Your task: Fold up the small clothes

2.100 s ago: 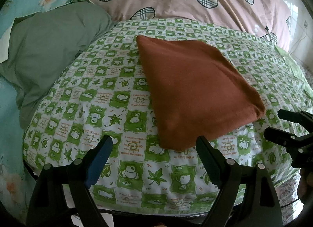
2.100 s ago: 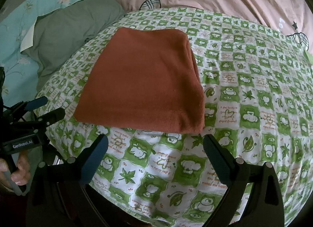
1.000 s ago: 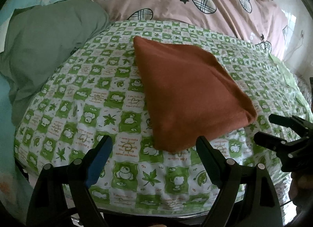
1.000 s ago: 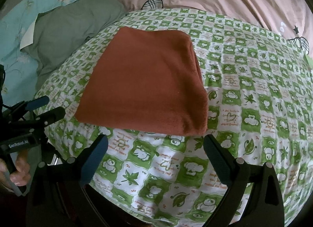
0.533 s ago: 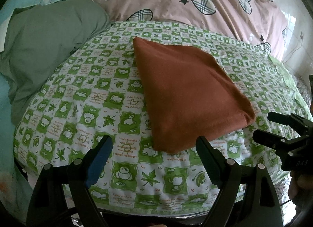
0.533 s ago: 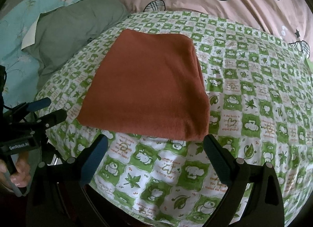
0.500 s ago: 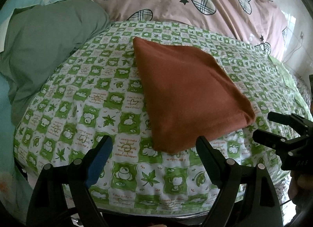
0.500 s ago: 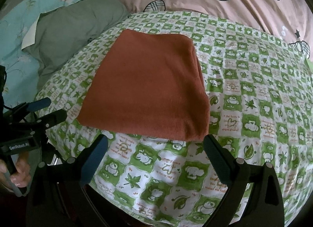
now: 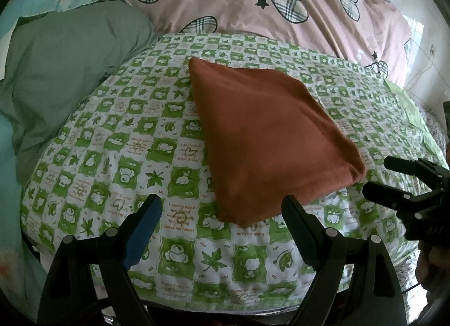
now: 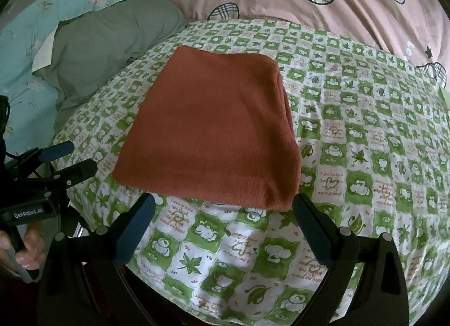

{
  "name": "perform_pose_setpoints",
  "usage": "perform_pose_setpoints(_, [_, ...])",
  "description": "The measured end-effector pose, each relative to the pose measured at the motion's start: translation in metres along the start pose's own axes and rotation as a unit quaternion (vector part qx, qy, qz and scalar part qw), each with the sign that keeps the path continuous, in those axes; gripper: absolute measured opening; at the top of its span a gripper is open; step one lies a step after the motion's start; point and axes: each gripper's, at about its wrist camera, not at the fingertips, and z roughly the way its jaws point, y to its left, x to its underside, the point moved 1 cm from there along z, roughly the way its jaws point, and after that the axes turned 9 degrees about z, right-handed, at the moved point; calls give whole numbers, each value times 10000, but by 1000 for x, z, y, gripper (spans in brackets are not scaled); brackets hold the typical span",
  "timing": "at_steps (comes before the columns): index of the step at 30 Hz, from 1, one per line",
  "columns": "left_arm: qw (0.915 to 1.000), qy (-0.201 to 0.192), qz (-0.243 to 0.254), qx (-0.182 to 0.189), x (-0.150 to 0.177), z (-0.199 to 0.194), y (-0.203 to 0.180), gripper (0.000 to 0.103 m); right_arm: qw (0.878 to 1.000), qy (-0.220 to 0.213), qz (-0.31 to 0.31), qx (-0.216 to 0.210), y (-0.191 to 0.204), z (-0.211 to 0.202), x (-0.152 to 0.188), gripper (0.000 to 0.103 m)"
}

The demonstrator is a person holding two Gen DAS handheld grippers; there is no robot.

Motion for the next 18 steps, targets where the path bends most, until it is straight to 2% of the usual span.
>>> perform_pose_setpoints(18, [10000, -66, 65, -7, -7, -1, -2, 87, 9999, -86, 7, -54, -4, -1, -12, 98])
